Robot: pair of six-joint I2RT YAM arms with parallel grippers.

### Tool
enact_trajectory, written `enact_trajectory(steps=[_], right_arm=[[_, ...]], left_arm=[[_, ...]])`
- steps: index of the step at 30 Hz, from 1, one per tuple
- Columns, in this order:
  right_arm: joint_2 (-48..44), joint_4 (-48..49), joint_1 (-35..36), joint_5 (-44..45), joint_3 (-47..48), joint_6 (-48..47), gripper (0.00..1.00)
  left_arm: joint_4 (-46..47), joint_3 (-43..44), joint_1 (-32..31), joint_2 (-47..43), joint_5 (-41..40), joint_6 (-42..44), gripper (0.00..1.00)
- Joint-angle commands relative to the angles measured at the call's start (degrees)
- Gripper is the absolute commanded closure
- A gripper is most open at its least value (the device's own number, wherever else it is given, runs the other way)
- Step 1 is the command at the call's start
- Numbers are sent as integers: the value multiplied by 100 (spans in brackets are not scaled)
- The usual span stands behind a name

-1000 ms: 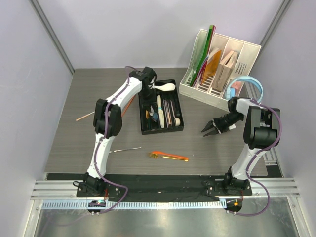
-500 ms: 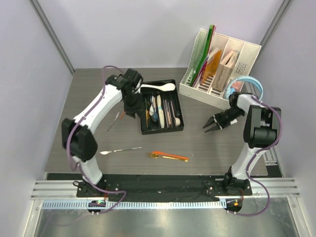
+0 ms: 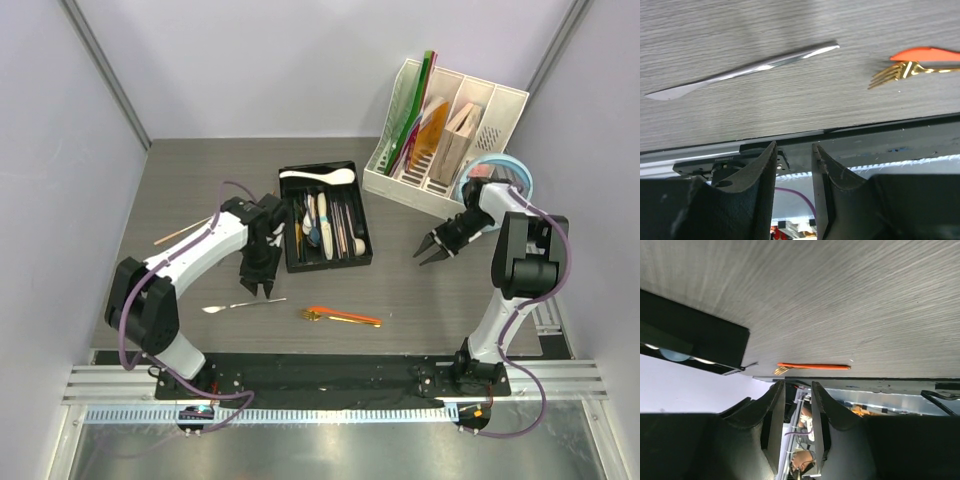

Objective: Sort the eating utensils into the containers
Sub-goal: Pick up the fork at the center of the board.

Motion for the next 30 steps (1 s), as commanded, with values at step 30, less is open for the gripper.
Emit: enact_trajectory(steps=[30], right_arm=[[-405, 83, 516, 603, -741, -873, 66]], left_arm=[[1436, 1247, -2909, 1769, -1564, 1868, 69]])
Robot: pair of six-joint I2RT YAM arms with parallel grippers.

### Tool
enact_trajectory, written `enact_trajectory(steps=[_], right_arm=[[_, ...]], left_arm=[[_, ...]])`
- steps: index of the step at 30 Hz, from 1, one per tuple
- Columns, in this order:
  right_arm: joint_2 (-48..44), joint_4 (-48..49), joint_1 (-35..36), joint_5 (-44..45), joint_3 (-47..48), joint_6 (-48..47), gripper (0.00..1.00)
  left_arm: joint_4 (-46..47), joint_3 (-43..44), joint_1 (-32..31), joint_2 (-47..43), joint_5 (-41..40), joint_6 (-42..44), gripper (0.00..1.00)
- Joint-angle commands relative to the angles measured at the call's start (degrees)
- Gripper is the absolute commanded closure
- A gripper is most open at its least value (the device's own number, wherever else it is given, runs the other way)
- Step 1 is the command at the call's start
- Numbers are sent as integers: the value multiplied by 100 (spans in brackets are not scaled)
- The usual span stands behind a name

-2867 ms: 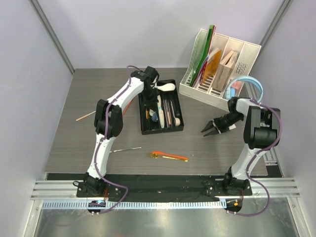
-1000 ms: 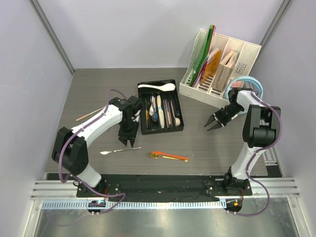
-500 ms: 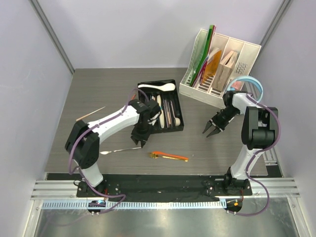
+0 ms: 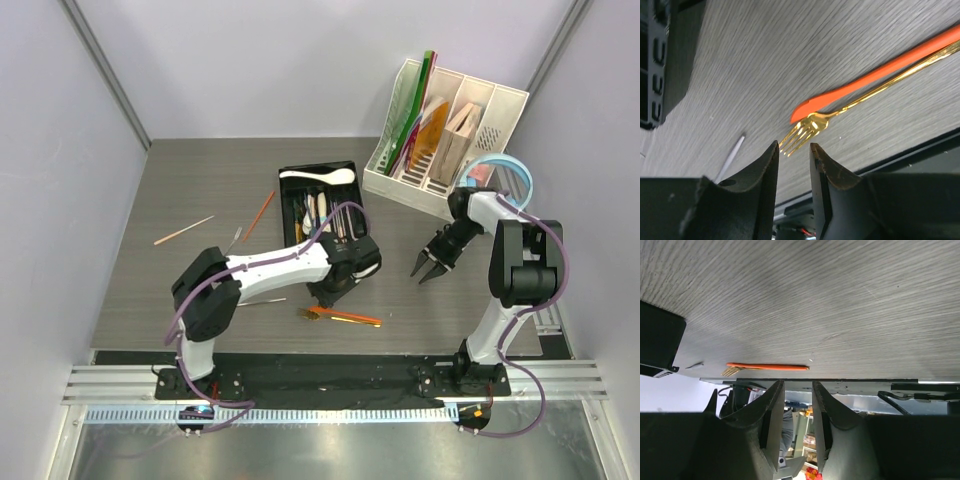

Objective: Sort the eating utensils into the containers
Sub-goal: Pick up the fork at the center of the board.

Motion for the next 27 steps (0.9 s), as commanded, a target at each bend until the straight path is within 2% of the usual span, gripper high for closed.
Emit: enact_trajectory(steps=[1, 11, 18, 27], right_arm=[[-47, 50, 0, 96, 4, -209, 66], [14, 199, 0, 149, -145, -244, 67], [269, 489, 0, 53, -373, -209, 67], [76, 788, 0, -9, -918, -103, 67]], left_arm=[[588, -101, -37, 39, -174, 423, 69], [282, 434, -99, 443, 591, 529, 67], [290, 312, -345, 311, 635, 494, 66], [369, 127, -635, 320, 705, 441, 66]])
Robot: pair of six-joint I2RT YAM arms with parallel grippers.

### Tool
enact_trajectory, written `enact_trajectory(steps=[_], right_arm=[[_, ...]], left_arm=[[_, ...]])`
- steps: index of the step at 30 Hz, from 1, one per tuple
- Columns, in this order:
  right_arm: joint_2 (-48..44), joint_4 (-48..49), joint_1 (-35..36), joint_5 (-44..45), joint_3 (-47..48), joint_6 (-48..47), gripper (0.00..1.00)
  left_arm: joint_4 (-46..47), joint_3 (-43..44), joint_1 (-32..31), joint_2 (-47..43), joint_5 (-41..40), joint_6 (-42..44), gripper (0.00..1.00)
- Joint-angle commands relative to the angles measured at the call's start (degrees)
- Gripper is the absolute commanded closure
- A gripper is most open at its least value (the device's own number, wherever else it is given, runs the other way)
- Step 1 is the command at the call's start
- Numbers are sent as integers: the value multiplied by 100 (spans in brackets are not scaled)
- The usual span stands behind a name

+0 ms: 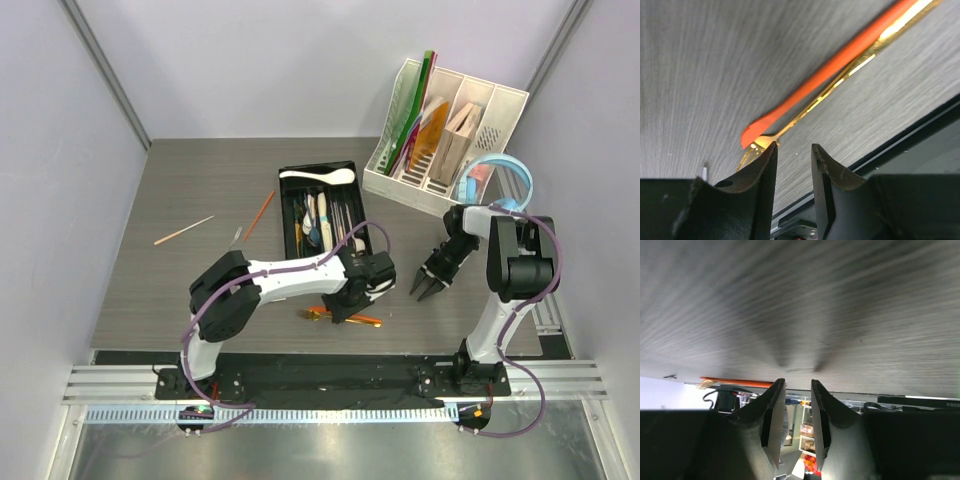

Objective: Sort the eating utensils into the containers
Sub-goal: Pick up the fork at the center of the board.

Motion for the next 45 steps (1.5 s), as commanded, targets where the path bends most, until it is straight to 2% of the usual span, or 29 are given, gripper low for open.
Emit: enact_trajectory(steps=[1, 27, 45], right_arm=[[-195, 154, 0, -85, -110, 43, 67], [-380, 93, 0, -147, -154, 96, 67], [-388, 84, 0, -173, -101, 157, 67]], left_arm=[[59, -63, -115, -202, 93, 35, 66], [358, -151, -106, 254, 32, 131, 68], [314, -134, -62, 211, -179, 131, 69]])
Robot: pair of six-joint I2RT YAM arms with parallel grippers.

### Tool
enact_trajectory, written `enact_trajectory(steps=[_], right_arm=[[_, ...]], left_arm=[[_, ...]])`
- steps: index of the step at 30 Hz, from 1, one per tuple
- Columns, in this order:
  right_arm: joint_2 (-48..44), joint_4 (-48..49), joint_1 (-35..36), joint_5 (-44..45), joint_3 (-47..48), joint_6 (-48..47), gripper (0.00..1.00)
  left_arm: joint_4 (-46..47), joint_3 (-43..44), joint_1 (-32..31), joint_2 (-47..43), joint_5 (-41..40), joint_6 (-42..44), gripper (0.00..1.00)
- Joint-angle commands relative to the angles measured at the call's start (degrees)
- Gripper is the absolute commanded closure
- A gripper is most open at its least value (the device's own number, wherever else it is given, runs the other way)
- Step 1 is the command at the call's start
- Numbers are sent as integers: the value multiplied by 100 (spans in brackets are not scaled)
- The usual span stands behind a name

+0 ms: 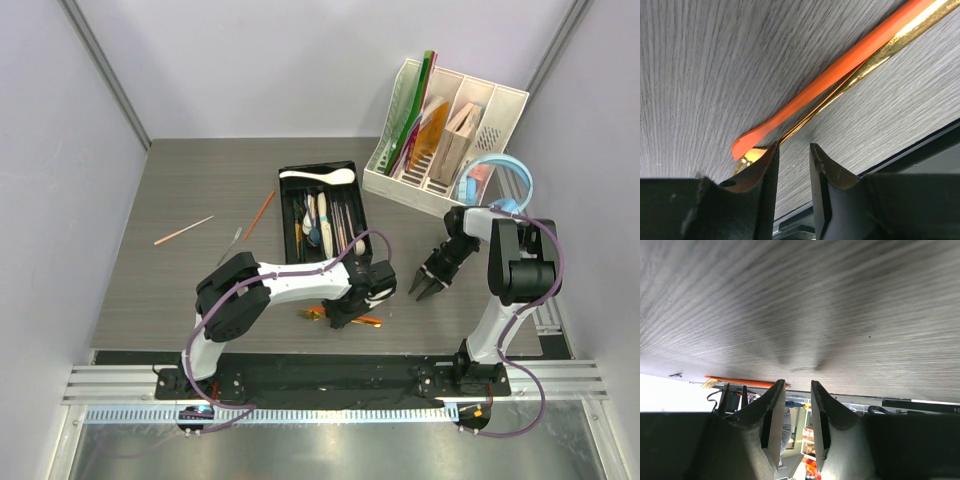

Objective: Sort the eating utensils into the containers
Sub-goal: Pick up the fork at the center of the board.

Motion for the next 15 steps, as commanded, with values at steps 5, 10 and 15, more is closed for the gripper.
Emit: enact_trajectory(steps=[5, 10, 15], right_arm=[[-233, -80, 0, -88, 98, 114, 67], [-224, -80, 0, -97, 107, 123, 67], [-216, -88, 0, -115, 133, 131, 67]], left_arm=[[95, 81, 54, -1, -109, 112, 69], [95, 81, 63, 7, -100, 103, 69], [139, 124, 89, 121, -100, 112, 69]])
